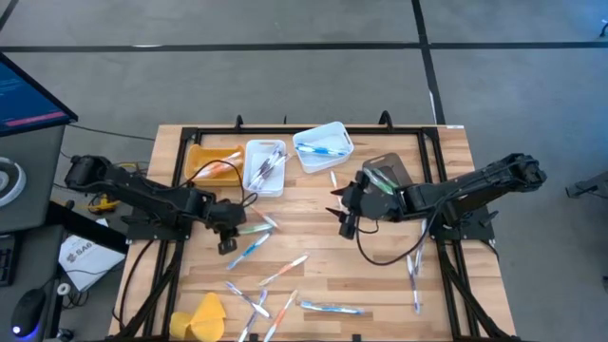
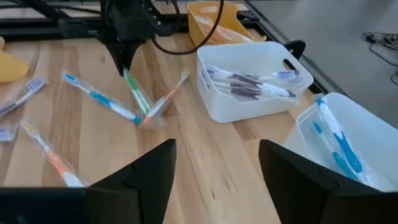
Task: Pick & Place Toothbrushes
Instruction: Put the green toothbrush into the black bin
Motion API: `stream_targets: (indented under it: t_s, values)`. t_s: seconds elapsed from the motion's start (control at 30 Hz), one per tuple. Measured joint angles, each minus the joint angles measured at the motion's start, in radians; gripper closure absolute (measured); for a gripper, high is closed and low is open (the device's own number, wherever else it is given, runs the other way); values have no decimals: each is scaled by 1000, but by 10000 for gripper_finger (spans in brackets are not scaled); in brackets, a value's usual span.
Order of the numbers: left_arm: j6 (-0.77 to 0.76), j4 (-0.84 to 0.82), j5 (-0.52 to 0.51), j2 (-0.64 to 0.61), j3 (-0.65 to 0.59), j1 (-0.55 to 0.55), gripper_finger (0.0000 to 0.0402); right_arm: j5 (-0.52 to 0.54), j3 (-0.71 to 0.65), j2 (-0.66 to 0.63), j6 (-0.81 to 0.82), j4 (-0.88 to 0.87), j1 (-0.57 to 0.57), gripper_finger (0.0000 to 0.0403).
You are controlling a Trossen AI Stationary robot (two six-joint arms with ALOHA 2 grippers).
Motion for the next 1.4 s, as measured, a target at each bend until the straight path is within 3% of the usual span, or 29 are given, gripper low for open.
stream_targets:
  t_s: [0.43, 0.9, 1.1, 1.4]
  values:
    - [129, 46, -73, -2, 146, -27, 393, -34, 0, 0, -18, 30, 0, 178]
    - [483, 598, -85, -3, 192, -42, 393, -57, 0, 0, -65, 51, 0, 178]
    - [530, 766, -84, -3, 158, -45, 393, -197, 1, 28, -226, 230, 11, 178]
    - [530, 857, -84, 21, 139, -45, 393, -207, 16, 180, -503, 617, 45, 178]
